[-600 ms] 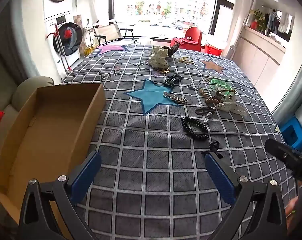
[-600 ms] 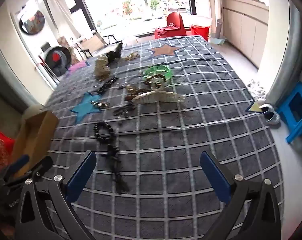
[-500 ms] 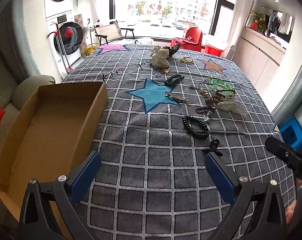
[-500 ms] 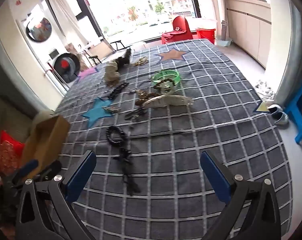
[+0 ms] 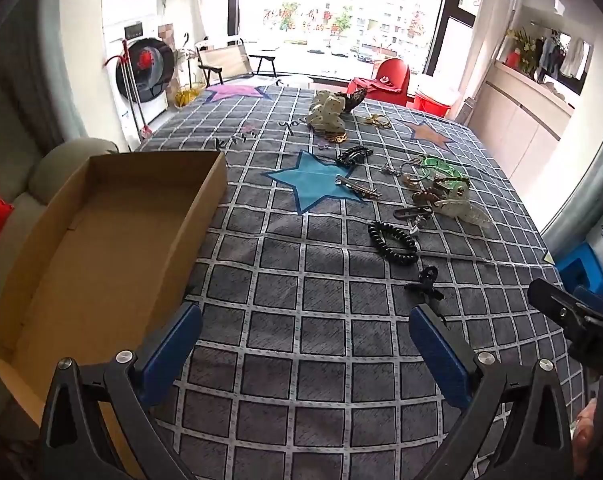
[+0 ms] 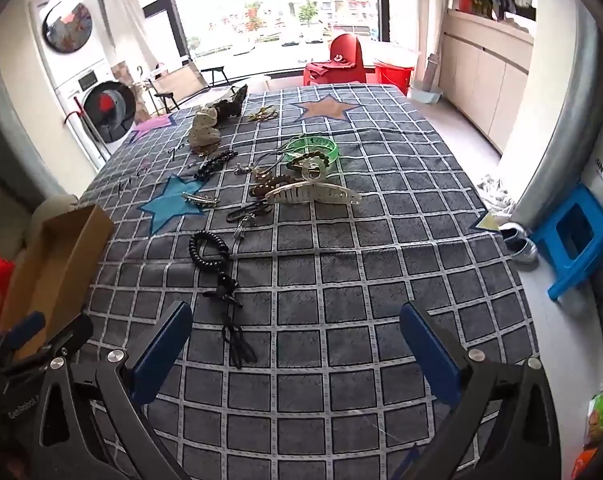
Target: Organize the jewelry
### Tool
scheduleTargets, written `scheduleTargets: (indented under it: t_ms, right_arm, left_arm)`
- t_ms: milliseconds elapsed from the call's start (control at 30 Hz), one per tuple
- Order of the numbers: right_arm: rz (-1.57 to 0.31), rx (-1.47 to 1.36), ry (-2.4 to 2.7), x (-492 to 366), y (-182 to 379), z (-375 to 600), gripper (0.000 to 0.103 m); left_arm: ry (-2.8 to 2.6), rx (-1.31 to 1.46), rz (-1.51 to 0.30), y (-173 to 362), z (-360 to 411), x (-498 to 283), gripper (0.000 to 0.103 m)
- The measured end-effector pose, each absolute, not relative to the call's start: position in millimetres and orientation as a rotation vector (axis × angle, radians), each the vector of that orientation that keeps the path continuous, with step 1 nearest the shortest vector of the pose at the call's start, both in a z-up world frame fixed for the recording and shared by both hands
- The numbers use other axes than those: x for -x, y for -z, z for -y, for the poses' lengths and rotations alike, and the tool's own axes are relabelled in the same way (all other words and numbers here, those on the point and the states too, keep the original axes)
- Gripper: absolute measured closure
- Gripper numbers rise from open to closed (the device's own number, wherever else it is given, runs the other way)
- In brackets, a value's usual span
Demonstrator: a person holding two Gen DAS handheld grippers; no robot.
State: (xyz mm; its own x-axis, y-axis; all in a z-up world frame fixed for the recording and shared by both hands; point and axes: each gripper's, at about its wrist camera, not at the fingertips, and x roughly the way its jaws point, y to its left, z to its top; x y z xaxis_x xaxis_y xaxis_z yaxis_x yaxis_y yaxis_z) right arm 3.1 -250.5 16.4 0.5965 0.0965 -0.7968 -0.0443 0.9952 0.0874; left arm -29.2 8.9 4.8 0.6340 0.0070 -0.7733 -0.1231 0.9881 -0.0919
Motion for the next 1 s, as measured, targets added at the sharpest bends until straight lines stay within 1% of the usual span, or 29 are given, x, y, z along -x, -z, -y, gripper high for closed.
scheduleTargets:
  t_ms: [300,400,1000]
  right_arm:
    - [-0.933,-0.037,-0.075,-7,-23,240,0.000]
    - [-0.930,-0.048,-0.076,-1,-14,250,0.000]
    - [-0.937,-0.052,-0.066,-5,-13,253,0.000]
  left_arm:
    - [-0.070,0.107,-0.890,-6,0,29,0.000]
    - [-0.072,0.105,-0.892,-5,1,29,0.000]
    - [-0.081,0.100,-0.908,1,0,25,0.000]
